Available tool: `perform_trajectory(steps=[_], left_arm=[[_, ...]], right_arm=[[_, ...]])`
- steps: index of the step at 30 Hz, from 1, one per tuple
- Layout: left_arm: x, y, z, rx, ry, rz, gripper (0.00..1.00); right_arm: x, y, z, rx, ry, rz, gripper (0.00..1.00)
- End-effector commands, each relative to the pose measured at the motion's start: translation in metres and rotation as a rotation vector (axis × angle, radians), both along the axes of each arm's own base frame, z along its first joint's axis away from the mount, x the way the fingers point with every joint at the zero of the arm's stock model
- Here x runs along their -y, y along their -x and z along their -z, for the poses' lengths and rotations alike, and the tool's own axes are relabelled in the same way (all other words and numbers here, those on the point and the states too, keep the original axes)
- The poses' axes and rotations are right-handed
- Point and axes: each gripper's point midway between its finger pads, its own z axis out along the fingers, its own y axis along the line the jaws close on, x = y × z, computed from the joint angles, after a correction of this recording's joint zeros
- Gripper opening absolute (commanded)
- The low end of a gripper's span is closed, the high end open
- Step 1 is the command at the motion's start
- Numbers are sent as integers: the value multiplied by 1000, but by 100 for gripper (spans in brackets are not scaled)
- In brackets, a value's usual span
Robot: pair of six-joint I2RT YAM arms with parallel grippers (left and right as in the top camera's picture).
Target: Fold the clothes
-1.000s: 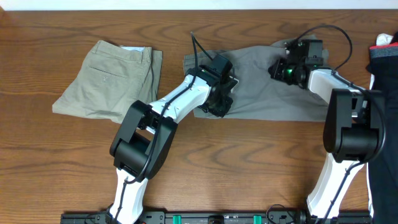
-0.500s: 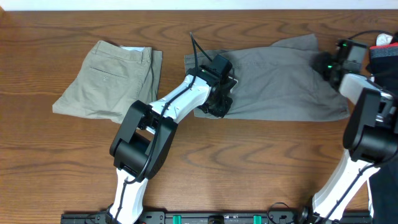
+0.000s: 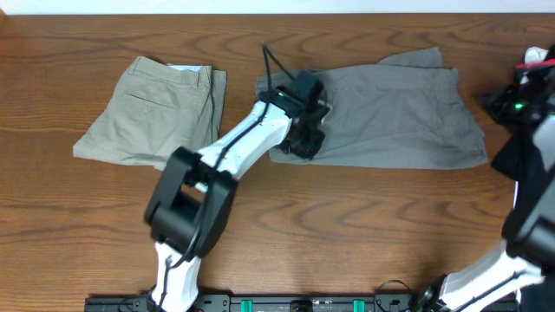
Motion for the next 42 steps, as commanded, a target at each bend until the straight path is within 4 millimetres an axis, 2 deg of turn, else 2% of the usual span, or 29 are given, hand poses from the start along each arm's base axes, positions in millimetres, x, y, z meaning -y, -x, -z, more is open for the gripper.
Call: perform_trajectory(steps=[1, 4, 7, 9, 11, 15, 18, 20, 23, 26, 28, 34, 38, 41, 42], left_arm=[[15, -24, -88, 210, 137, -2, 22], [26, -41, -112, 318, 205, 6, 28], [38, -59, -110, 395, 232, 34, 28], [45, -71, -96, 413, 235, 45, 28], [52, -80, -68, 400, 227, 46, 28], [56, -88, -20, 359, 197, 51, 24], [54, -96, 3, 357, 179, 37, 22], [47, -105, 14, 371, 138, -8, 19], [34, -113, 27, 386, 70, -50, 19], [16, -123, 35, 405, 6, -94, 19], [2, -132, 34, 428, -34, -128, 19], [-65, -166, 29, 479, -139, -276, 23], [-97, -171, 10, 453, -127, -348, 24], [-107, -161, -18, 411, -73, -376, 34], [-107, -154, -29, 385, -40, -382, 42]], right_arm=[[-42, 11, -51, 92, -12, -165, 14], [-71, 21, -48, 32, -37, -222, 14], [-106, 30, -27, -86, -40, -275, 13], [-126, 36, -9, -166, -8, -307, 13], [-152, 44, 14, -262, 34, -358, 13], [-195, 57, 46, -375, 82, -460, 13], [-223, 64, 65, -421, 93, -530, 12], [-235, 70, 78, -461, 99, -559, 12], [-235, 86, 99, -565, 136, -551, 12], [-212, 114, 122, -743, 247, -464, 11], [-200, 126, 130, -800, 296, -421, 8], [-184, 149, 141, -873, 297, -389, 8], [-182, 156, 143, -893, 293, -395, 10], [-189, 151, 140, -847, 275, -466, 11], [-191, 148, 138, -823, 278, -498, 11]])
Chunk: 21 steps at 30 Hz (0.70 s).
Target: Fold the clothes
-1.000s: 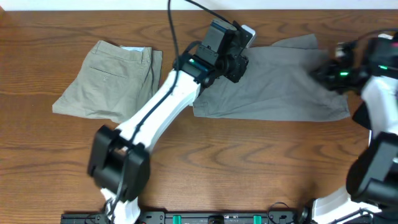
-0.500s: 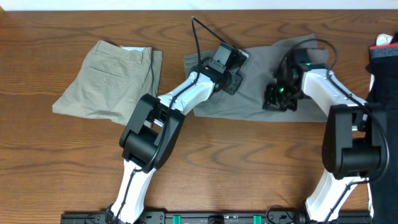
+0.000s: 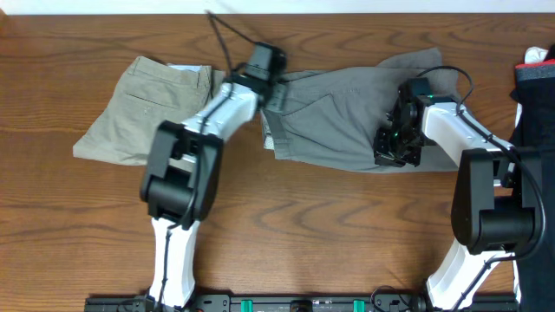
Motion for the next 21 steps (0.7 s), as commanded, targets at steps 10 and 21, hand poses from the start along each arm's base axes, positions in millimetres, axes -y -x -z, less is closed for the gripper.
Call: perform_trajectory(steps=[10, 21], left_arm=[[2, 82, -81, -257, 247, -133, 78], [9, 105, -17, -492, 340, -215, 92]], right_arm=[[2, -18, -45, 242, -15, -197, 39], [-6, -52, -113, 524, -47, -185, 62]])
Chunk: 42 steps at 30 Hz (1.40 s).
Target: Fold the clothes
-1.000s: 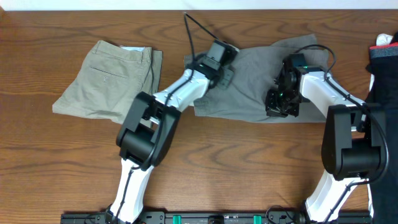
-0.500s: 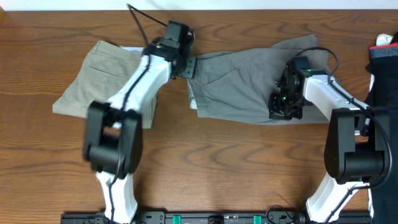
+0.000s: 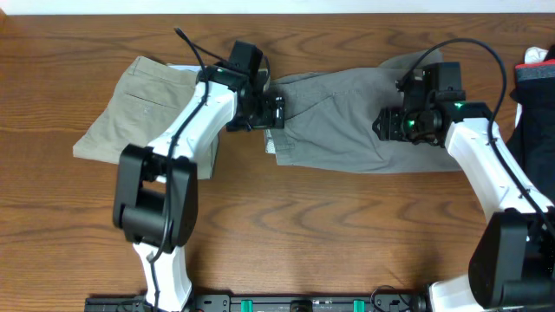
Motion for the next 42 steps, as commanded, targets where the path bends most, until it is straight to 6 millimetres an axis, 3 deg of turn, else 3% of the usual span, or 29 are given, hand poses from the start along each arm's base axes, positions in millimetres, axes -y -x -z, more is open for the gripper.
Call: perform_trajectory(steps=[1, 11, 21, 29, 33, 36, 42], left_arm=[[4, 4, 16, -85, 79, -39, 92], [31, 12, 52, -203, 244, -12, 90], [38, 7, 54, -192, 272, -8, 41], [38, 8, 48, -195, 280, -8, 14], [28, 10, 24, -180, 270, 38, 6], [12, 8, -10, -137, 252, 79, 6], [-58, -7, -103, 43, 43, 57, 6]], right_arm=[[-1, -4, -11, 36, -19, -8, 62], [-1, -4, -12, 34, -32, 4, 61], [-1, -6, -12, 34, -41, 23, 59], [-1, -6, -12, 35, -40, 23, 58], [-1, -6, -12, 35, -40, 24, 57], [-1, -6, -12, 35, -40, 24, 57], [-1, -7, -13, 36, -43, 29, 56]])
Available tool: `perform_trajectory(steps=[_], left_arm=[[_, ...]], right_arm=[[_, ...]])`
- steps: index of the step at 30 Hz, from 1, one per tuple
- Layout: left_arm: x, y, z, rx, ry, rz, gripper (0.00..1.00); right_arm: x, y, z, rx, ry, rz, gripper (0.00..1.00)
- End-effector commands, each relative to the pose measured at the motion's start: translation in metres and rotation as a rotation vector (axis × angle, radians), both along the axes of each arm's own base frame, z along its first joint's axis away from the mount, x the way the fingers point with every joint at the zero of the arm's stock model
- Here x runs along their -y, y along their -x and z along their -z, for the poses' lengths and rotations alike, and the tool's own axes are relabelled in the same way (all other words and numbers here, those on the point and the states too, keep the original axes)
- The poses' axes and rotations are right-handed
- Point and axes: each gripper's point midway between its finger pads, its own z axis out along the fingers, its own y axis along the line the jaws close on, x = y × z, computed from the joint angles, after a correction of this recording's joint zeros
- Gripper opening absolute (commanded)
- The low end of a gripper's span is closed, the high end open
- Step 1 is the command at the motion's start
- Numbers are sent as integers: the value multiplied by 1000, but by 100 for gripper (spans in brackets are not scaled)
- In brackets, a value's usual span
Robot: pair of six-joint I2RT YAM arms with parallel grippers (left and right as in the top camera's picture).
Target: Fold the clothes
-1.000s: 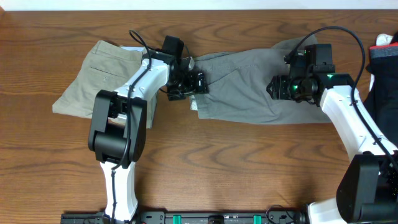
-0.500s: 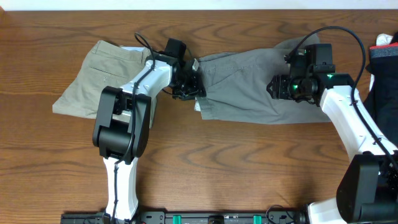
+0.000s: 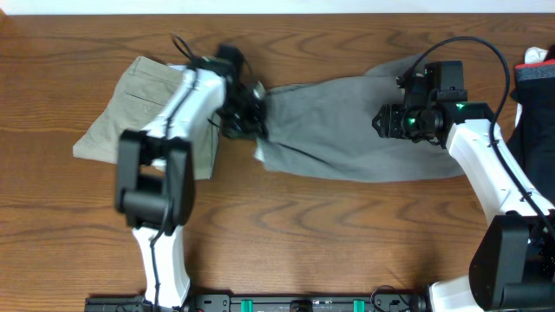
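Note:
Grey shorts (image 3: 347, 121) lie stretched across the middle of the table, folded lengthwise and narrowing toward the left. My left gripper (image 3: 256, 108) is shut on their left end, next to the folded khaki shorts (image 3: 143, 113). My right gripper (image 3: 388, 121) sits over the right part of the grey shorts, pointing left, and its fingers are too dark to read. The khaki shorts lie folded at the left with a back pocket showing.
More dark and red clothing (image 3: 529, 87) is piled at the table's right edge. Bare wooden table (image 3: 329, 234) runs along the front. The arms' bases stand at the front edge.
My left gripper has moved a little left with the grey shorts' end, pulling the cloth taut and narrower. The right gripper stays in about the same place.
At first the left gripper was at the grey shorts' lower left and the right arm was off at the right edge. Then both grippers were on the shorts, with the cloth folded over. Now the shorts are drawn out leftward into a long shape.

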Motion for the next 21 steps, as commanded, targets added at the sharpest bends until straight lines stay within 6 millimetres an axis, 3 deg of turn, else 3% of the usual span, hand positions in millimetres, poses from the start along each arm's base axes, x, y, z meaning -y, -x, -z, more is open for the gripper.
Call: perform_trajectory(steps=[1, 5, 9, 14, 21], left_arm=[[-46, -29, -86, 287, -133, 28, 6], [-61, -35, -143, 419, -180, 47, 6], [-54, -41, -175, 507, -178, 53, 6], [-46, -39, -175, 504, -176, 71, 6], [-73, -41, -159, 467, -331, 36, 6]], right_arm=[[3, -3, -8, 19, -17, 27, 56], [3, -6, -9, 26, -24, 39, 56], [3, -8, -11, 25, -41, 74, 56], [3, -8, -11, 20, -45, 83, 56], [3, -7, -10, 17, -45, 83, 56]])
